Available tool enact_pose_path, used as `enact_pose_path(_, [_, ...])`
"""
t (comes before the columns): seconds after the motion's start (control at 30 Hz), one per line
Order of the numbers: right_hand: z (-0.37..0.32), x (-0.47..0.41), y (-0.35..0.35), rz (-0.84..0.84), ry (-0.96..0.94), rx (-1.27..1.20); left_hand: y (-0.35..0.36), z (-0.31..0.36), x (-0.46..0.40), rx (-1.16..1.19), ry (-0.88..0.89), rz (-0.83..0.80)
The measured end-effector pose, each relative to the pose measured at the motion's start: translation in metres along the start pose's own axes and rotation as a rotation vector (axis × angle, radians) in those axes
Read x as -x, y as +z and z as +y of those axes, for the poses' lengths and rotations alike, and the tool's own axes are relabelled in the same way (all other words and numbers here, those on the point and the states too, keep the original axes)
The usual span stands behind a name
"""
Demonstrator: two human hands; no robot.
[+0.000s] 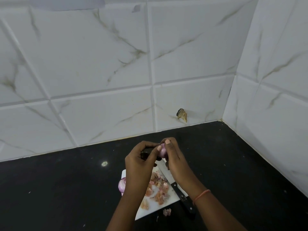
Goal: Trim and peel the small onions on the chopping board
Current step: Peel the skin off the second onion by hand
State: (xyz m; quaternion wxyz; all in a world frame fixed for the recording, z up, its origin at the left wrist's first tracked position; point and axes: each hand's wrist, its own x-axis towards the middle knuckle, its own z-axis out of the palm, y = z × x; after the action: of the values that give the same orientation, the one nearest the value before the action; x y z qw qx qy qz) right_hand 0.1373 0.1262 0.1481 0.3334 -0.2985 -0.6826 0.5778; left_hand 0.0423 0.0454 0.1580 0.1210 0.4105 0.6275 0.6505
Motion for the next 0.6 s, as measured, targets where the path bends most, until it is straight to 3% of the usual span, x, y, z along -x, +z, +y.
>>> enact_pose_path(0.13, [-0.001, 0.004, 0.002, -0.004, -0.022, 0.006, 0.003, -0.001, 0.004, -0.049, -0.001, 0.055])
enact_pose_path(0.3, [0.0, 0.012, 0.001, -0.017, 0.01, -0.018, 0.007, -0.008, 0.004, -0.323, 0.104, 0.057])
enact_pose_path(0.43, [-0.005, 0.019, 0.0, -0.024, 0.029, -0.129, 0.004, -0.02, 0.0, -0.374, 0.058, 0.015])
enact_pose_path(0.5, [-0.004, 0.021, -0.001, -0.019, 0.012, -0.179, 0.001, -0.021, 0.002, -0.321, 0.018, 0.011])
enact_pose_path(0.6, [-0.001, 0.022, -0.004, -0.022, 0.023, -0.278, 0.0, -0.01, 0.008, 0.007, -0.156, 0.021])
